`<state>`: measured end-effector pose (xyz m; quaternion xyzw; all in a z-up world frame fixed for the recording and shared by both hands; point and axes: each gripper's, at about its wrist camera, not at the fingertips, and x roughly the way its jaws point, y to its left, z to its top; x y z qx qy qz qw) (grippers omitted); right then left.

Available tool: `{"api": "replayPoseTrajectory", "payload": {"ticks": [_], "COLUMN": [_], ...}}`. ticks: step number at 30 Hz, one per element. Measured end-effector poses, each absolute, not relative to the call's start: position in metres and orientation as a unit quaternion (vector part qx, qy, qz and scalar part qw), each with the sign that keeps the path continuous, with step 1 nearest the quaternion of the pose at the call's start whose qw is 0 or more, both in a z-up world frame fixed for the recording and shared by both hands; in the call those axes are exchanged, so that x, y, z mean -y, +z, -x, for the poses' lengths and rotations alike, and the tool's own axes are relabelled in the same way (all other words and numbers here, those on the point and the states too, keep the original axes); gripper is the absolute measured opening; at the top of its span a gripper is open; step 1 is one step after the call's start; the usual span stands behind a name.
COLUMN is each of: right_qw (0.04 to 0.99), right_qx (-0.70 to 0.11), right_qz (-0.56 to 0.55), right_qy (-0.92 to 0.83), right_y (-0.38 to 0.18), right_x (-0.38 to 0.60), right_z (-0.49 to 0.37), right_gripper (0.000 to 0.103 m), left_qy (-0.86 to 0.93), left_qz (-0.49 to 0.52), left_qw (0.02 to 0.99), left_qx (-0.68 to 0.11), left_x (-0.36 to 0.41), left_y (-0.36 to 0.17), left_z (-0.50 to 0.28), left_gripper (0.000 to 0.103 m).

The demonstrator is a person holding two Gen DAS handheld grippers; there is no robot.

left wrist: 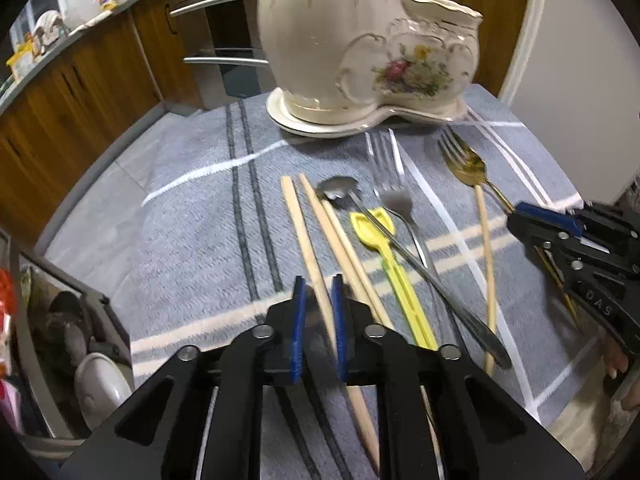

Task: Organize utensils
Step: 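Grasp a chopstick with the left tool while the right tool grasps a gold fork, then drop the chopstick into the tall holder while the right tool drops the gold fork into the short one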

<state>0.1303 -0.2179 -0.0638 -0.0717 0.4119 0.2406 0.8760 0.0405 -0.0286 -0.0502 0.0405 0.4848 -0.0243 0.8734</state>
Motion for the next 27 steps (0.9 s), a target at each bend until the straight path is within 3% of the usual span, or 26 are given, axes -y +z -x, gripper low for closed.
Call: {"api": "replayPoseTrajectory", "payload": {"ticks": [11, 24, 27], "right_qw": [0.886, 0.871, 0.874], "right_qx": [-0.379, -0.414, -0.411], "right_qz": [0.028, 0.095, 0.106], "right_qy": [0.265, 0.248, 0.238], "right_y": [-0.044, -0.064, -0.063], "right_x": [0.232, 0.21, 0.205], "right_z": [-0.12, -0.128, -0.132], "right_gripper": [0.006, 0.006, 0.012], "left_qy": [-0.042, -0.067, -0.069], "left_qz": [-0.011, -0.003, -0.002], "left_qw": [0.899, 0.902, 0.903], "left_qx": [-0.435, -0.426, -0.424], "left_x": [0.015, 0.01, 0.008], "left_y": [-0.033, -0.03, -0.029], "left_z": [-0.024, -0.015, -0.015], "left_gripper": [0.006, 0.006, 0.006]}}
